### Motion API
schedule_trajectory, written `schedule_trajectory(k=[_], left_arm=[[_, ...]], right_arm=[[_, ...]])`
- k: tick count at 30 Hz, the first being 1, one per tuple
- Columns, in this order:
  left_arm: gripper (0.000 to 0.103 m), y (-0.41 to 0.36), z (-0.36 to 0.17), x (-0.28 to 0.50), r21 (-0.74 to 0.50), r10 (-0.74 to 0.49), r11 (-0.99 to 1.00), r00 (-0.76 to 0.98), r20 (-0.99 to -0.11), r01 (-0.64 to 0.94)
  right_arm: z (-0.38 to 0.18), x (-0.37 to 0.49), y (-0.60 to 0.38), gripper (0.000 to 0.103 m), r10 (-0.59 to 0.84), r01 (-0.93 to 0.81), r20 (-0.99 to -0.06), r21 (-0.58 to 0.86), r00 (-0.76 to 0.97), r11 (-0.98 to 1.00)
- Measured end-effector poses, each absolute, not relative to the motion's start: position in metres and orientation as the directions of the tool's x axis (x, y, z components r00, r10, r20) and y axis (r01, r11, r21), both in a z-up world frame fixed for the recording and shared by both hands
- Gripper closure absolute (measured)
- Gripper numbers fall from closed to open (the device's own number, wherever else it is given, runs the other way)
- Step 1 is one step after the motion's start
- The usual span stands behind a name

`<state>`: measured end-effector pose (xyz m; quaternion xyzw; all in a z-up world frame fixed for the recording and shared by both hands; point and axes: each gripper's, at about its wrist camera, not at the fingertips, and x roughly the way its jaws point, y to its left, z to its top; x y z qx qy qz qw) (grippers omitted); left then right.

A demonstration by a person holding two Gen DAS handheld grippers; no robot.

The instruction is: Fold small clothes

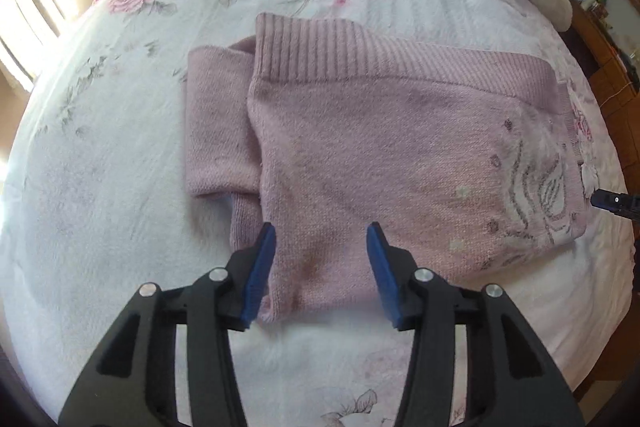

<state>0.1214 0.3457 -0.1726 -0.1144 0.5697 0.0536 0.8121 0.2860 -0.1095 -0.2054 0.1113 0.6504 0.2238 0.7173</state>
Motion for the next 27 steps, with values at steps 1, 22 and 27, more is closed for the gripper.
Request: schedule_trajectory(k=[1, 22, 27], left_arm=[[0.051, 0.34, -0.171, 0.13, -0.142, -0.064, 0.97, 0.352, -0.934, -0.2], [0.047, 0.321, -0.251, 0.192, -0.247, -0.19, 0.94, 0.242, -0.952, -0.237], [0.045, 0.319, -0.256, 0.194, -0.23, -0.174, 0.946, 0.239, -0.955, -0.229]], right_arm=[[-0.21, 0.292, -0.109, 0.05, 0.469, -0.164, -0.882, 0.456, 0.049, 0.875], [-0.276, 0.328, -0.084, 0.076, 0.609, 0.003, -0.793, 0.609, 0.012, 0.793], [-0.278, 0.327, -0.082, 0.079, 0.586, -0.012, -0.81, 0.585, 0.017, 0.811]])
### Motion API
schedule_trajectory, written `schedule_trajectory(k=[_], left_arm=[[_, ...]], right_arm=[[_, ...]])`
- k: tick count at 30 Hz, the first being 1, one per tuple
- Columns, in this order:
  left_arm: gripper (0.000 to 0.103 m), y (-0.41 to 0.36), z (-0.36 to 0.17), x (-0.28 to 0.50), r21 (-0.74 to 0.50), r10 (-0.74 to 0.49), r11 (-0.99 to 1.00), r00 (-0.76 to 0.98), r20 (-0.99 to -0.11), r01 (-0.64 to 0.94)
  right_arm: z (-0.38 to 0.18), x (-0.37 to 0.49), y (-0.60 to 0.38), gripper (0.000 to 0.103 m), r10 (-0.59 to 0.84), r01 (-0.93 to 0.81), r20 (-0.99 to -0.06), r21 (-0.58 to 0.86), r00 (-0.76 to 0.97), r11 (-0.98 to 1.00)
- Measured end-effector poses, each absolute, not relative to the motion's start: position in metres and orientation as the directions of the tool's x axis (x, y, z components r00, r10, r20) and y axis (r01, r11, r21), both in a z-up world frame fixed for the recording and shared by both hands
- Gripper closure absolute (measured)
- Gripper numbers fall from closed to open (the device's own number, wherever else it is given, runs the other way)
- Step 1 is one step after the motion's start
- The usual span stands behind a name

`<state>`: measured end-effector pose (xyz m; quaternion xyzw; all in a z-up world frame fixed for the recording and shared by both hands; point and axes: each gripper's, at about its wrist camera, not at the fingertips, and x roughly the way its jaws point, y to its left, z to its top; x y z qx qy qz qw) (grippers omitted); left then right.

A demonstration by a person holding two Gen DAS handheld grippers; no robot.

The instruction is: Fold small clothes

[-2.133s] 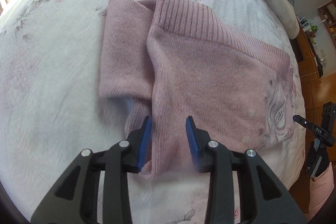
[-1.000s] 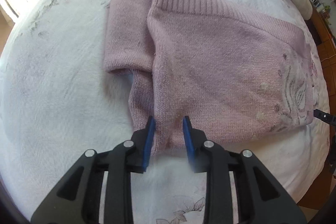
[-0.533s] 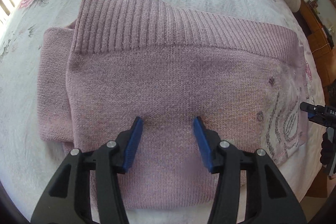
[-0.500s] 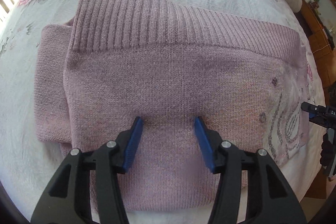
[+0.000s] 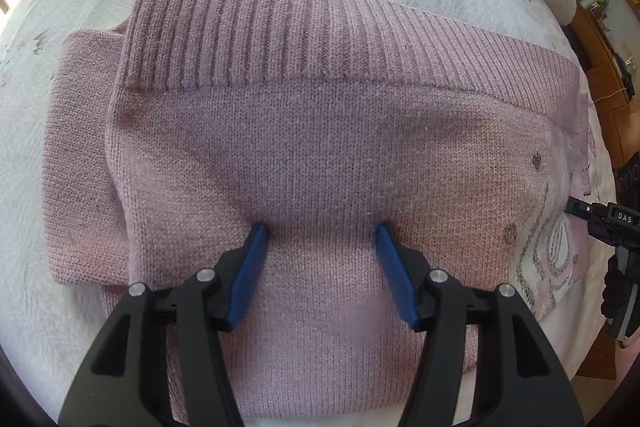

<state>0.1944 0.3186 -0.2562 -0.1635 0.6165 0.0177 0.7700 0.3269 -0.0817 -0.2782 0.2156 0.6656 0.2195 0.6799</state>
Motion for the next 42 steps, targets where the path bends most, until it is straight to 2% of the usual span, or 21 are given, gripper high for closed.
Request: schedule_trajectory(k=[10, 12, 13, 18, 22, 25, 33, 42], left_arm=[[0.044, 0.317, -0.262, 0.207, -0.217, -0.171, 0.951, 0.208, -0.963, -0.221], [0.049, 0.321, -0.253, 0.209, -0.227, -0.185, 0.945, 0.186, -0.965, -0.234], [0.055, 0.322, -0.242, 0.211, -0.234, -0.188, 0.941, 0.197, -0.962, -0.245], [0.052, 0.348, -0.187, 0.177, -0.301, -0.203, 0.914, 0.334, -0.92, -0.271], [0.052, 0.367, -0.172, 0.147, -0.319, -0.204, 0.904, 0.368, -0.907, -0.285], [0.052, 0.381, -0.168, 0.133, -0.334, -0.209, 0.893, 0.378, -0.902, -0.303], [0.052, 0.42, -0.169, 0.099, -0.374, -0.213, 0.846, 0.402, -0.89, -0.379], [0.052, 0.436, -0.169, 0.088, -0.425, -0.242, 0.808, 0.428, -0.871, -0.408]], right_arm=[[-0.279, 0.329, -0.073, 0.082, 0.548, 0.034, -0.836, 0.548, 0.008, 0.836], [-0.264, 0.331, -0.067, 0.088, 0.544, 0.032, -0.839, 0.543, 0.004, 0.839], [-0.251, 0.331, -0.065, 0.089, 0.557, 0.022, -0.83, 0.558, 0.019, 0.83], [-0.172, 0.33, -0.033, 0.09, 0.638, -0.097, -0.765, 0.631, 0.09, 0.77], [-0.121, 0.324, 0.036, 0.09, 0.626, -0.275, -0.776, 0.586, 0.083, 0.762], [-0.103, 0.314, 0.092, 0.09, 0.611, -0.386, -0.79, 0.548, 0.052, 0.742], [-0.134, 0.278, 0.2, 0.09, 0.53, -0.53, -0.845, 0.481, -0.068, 0.699], [-0.206, 0.27, 0.234, 0.086, 0.46, -0.475, -0.876, 0.471, -0.148, 0.744]])
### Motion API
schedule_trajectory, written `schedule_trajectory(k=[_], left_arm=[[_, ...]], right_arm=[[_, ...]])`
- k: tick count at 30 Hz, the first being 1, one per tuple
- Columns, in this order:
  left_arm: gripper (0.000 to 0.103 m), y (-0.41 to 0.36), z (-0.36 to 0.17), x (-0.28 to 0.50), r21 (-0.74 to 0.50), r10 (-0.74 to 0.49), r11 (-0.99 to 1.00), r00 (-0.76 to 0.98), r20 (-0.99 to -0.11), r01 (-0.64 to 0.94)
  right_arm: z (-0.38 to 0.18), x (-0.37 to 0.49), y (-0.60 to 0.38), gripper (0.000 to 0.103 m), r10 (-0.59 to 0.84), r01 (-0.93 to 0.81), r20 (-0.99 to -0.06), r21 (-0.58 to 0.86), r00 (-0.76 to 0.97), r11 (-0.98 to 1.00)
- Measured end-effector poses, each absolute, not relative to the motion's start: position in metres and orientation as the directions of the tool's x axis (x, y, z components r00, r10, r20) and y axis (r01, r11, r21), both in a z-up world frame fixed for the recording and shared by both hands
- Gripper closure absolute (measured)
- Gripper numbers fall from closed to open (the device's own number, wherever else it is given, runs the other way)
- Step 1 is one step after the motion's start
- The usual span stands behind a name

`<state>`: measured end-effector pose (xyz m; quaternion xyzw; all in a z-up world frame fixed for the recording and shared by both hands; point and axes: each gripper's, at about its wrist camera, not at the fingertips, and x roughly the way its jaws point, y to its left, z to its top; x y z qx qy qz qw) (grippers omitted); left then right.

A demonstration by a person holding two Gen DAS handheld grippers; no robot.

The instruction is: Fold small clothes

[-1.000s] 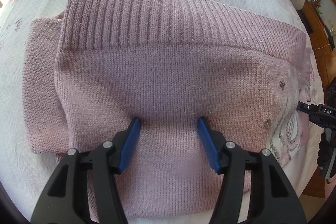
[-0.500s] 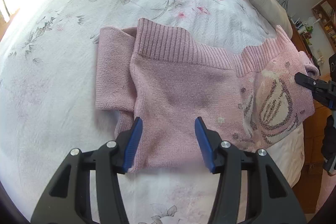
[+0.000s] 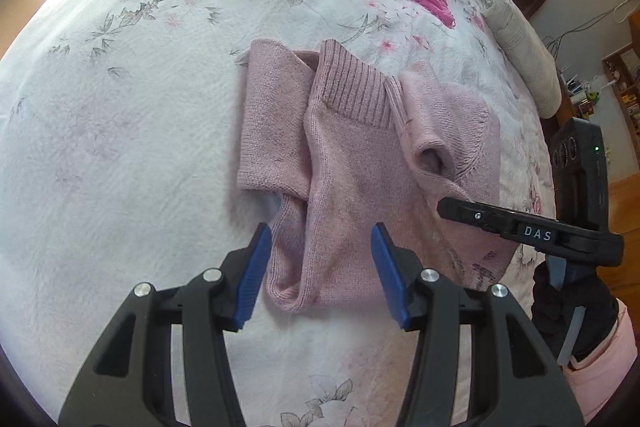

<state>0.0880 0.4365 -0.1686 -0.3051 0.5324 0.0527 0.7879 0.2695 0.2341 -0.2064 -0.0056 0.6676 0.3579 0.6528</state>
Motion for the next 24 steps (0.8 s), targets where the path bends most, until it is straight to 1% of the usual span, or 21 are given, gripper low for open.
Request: schedule_trajectory(k=[2, 4, 6, 9, 12, 14, 15, 18, 24], left_arm=[[0.052, 0.436, -0.169, 0.09, -0.457, -0.27, 0.79, 0.438, -0.858, -0.409], [0.052, 0.435, -0.172, 0.094, -0.499, -0.309, 0.764, 0.447, -0.84, -0.41], [0.051, 0.432, -0.176, 0.099, -0.544, -0.352, 0.732, 0.456, -0.817, -0.41], [0.05, 0.424, -0.184, 0.109, -0.59, -0.4, 0.696, 0.461, -0.792, -0.41], [0.05, 0.416, -0.19, 0.121, -0.649, -0.453, 0.642, 0.481, -0.751, -0.408], [0.045, 0.41, -0.193, 0.13, -0.682, -0.476, 0.606, 0.5, -0.724, -0.41], [0.044, 0.407, -0.195, 0.134, -0.686, -0.48, 0.598, 0.5, -0.721, -0.414], [0.044, 0.398, -0.204, 0.148, -0.68, -0.485, 0.598, 0.483, -0.729, -0.425], [0.043, 0.39, -0.205, 0.164, -0.691, -0.476, 0.604, 0.515, -0.713, -0.397]], right_arm=[[-0.218, 0.274, 0.237, 0.076, 0.465, -0.443, -0.87, 0.487, -0.164, 0.753], [-0.223, 0.276, 0.238, 0.072, 0.486, -0.42, -0.856, 0.511, -0.174, 0.75], [-0.218, 0.276, 0.237, 0.064, 0.51, -0.416, -0.84, 0.537, -0.185, 0.734], [-0.192, 0.273, 0.228, 0.063, 0.563, -0.419, -0.808, 0.578, -0.173, 0.701], [-0.157, 0.274, 0.205, 0.059, 0.641, -0.418, -0.757, 0.628, -0.13, 0.657], [-0.143, 0.276, 0.187, 0.059, 0.628, -0.439, -0.774, 0.59, -0.072, 0.677], [-0.141, 0.278, 0.178, 0.058, 0.606, -0.441, -0.794, 0.56, -0.045, 0.702], [-0.153, 0.283, 0.145, 0.057, 0.557, -0.41, -0.831, 0.511, -0.009, 0.756], [-0.199, 0.276, 0.091, 0.058, 0.546, -0.3, -0.837, 0.529, -0.032, 0.794]])
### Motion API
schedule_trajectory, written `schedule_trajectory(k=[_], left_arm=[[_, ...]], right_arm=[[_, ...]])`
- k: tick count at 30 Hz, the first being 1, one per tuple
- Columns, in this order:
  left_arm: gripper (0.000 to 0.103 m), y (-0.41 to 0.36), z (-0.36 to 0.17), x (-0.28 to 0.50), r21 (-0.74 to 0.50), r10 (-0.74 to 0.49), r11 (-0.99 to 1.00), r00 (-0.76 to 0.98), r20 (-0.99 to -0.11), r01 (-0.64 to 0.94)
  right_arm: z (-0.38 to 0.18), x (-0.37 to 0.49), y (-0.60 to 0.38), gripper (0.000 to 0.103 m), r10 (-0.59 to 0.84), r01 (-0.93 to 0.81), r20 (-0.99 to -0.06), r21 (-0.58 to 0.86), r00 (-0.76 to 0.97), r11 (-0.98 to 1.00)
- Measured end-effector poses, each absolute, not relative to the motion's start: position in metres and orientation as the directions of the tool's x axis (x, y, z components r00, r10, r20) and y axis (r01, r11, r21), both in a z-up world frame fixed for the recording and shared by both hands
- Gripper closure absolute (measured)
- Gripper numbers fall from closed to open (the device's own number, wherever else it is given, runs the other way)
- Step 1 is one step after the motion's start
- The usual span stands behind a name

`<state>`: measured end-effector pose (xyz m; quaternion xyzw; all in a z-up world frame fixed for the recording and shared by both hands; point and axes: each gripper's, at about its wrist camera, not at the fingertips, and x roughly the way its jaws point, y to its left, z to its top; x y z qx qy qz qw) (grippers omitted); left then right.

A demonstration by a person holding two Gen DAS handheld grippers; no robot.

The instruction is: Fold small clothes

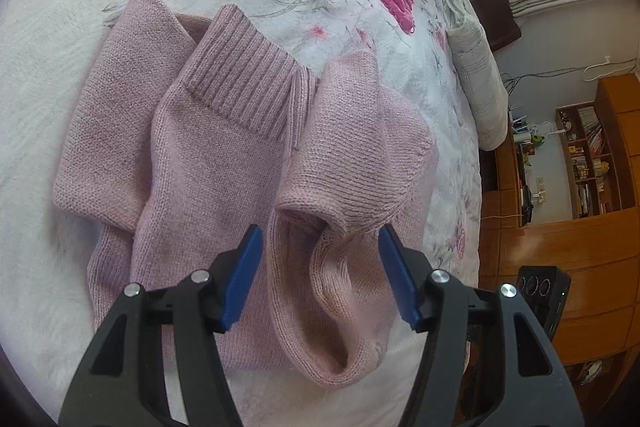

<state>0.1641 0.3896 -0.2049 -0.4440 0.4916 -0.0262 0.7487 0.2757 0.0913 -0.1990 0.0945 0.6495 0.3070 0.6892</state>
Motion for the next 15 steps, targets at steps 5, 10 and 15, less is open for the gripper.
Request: schedule_trajectory(k=[5, 10, 15], left_arm=[[0.042, 0.381, -0.224, 0.181, -0.733, -0.533, 0.57, 0.512, -0.674, -0.371], [0.042, 0.368, -0.249, 0.194, -0.697, -0.533, 0.581, 0.452, -0.716, -0.42], [0.041, 0.361, -0.231, 0.185, -0.71, -0.515, 0.577, 0.496, -0.699, -0.403]], right_arm=[[-0.213, 0.265, 0.073, 0.058, 0.548, -0.276, -0.835, 0.539, -0.049, 0.796], [-0.211, 0.262, 0.067, 0.058, 0.557, -0.275, -0.829, 0.546, -0.046, 0.791], [-0.212, 0.26, 0.055, 0.058, 0.558, -0.265, -0.828, 0.548, -0.043, 0.793]])
